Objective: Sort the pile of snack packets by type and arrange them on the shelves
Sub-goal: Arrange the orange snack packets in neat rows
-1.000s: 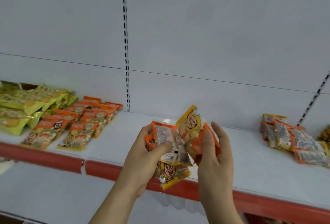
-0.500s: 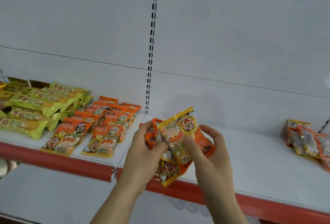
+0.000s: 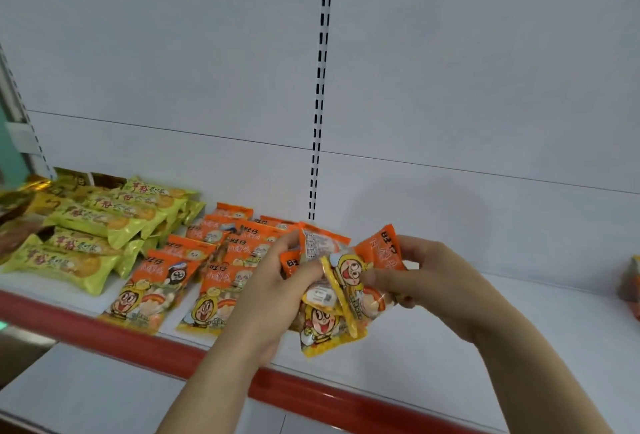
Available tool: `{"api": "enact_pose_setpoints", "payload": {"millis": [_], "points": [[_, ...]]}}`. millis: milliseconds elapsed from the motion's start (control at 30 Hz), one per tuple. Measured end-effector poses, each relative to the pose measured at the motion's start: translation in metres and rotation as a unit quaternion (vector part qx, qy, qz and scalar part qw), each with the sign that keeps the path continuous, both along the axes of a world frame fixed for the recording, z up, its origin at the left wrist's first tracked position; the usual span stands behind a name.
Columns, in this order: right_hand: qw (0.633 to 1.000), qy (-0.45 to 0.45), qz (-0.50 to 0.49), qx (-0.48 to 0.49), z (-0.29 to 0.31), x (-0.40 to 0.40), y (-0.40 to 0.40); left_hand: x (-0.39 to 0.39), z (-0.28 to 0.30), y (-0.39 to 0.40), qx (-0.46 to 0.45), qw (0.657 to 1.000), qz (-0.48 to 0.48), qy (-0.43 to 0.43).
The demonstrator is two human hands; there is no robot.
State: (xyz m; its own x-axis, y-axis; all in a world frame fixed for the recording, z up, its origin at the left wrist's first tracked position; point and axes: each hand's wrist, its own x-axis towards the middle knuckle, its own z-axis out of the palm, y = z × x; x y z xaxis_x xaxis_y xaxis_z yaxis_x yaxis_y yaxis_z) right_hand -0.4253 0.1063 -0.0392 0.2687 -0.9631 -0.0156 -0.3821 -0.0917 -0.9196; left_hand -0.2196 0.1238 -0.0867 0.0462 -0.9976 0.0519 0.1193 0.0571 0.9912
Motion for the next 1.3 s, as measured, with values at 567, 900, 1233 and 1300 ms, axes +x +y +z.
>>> {"api": "enact_pose_setpoints", "payload": {"millis": [567, 900, 1233, 1300], "points": [[0.927, -0.307, -0.213, 0.029, -0.016, 0.106, -0.027, 0.078, -0.002, -0.044, -0.026, 0.992, -0.125, -0.002], [0.967, -0.082, -0.212, -0.115, -0.030, 0.138, 0.002, 0.087, -0.009, -0.058, -0.053, 0.994, -0.096, 0.024], [0.936, -0.031, -0.305, -0.172, -0.045, 0.104, -0.055, 0.100, -0.001, -0.070, -0.041, 0.996, -0.048, 0.058], [0.951, 0.059, -0.264, -0.147, -0.059, 0.099, -0.077, 0.108, 0.001, -0.077, -0.035, 0.996, -0.027, 0.078]]}}
